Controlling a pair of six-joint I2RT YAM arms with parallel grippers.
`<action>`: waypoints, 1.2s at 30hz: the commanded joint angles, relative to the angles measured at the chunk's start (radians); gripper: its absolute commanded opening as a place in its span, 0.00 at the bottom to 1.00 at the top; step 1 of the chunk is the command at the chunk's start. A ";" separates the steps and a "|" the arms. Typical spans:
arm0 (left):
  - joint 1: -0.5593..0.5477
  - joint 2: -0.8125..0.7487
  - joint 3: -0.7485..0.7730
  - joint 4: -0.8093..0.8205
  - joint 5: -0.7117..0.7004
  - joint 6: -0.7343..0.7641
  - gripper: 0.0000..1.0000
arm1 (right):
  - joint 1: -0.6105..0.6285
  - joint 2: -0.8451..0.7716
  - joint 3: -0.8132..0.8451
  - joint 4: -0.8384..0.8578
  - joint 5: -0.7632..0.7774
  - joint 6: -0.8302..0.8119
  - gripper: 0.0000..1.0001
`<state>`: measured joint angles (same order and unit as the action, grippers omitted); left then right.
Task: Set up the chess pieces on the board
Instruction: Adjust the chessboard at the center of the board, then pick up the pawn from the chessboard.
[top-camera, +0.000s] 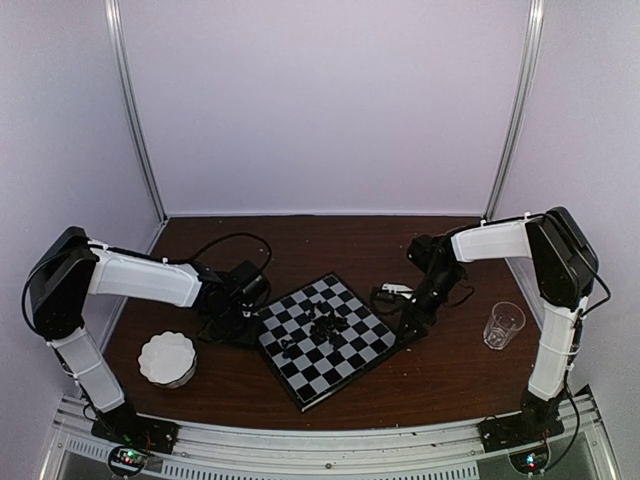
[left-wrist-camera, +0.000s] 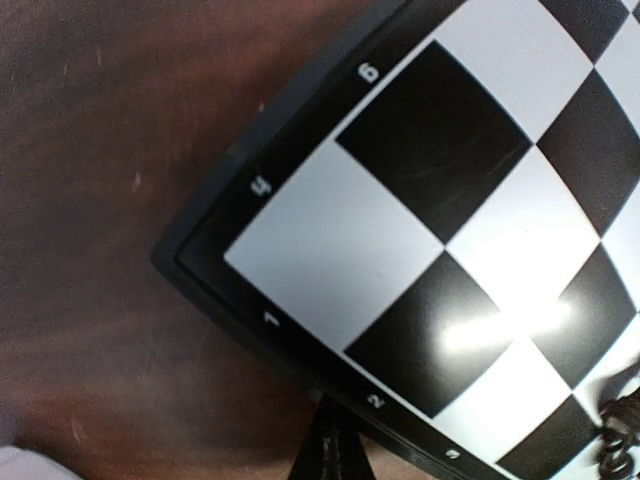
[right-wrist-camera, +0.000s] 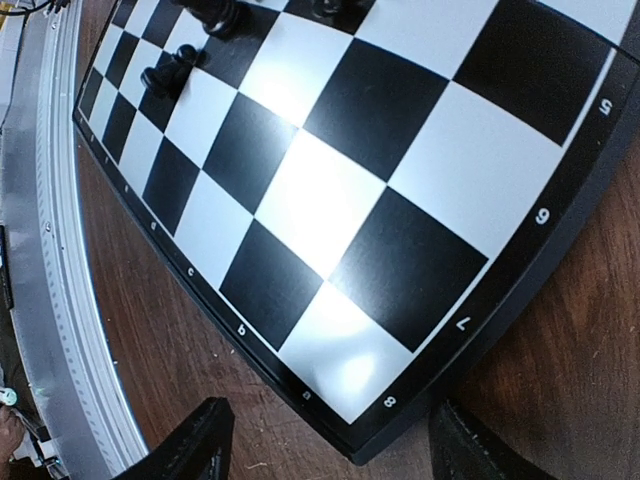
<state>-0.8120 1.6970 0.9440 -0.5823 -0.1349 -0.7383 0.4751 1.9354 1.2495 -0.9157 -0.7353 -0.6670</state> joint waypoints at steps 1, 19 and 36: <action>0.029 0.064 0.042 0.134 0.009 0.020 0.00 | -0.001 -0.023 -0.009 -0.036 -0.006 -0.039 0.70; 0.066 0.220 0.212 0.186 0.080 0.093 0.00 | -0.001 -0.013 -0.002 -0.060 -0.039 -0.056 0.68; 0.084 0.059 0.227 0.045 0.094 0.210 0.23 | -0.155 -0.071 0.058 -0.120 -0.109 -0.035 0.70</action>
<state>-0.7361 1.8591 1.1465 -0.4881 -0.0780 -0.6090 0.3920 1.9335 1.2633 -0.9878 -0.7918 -0.7029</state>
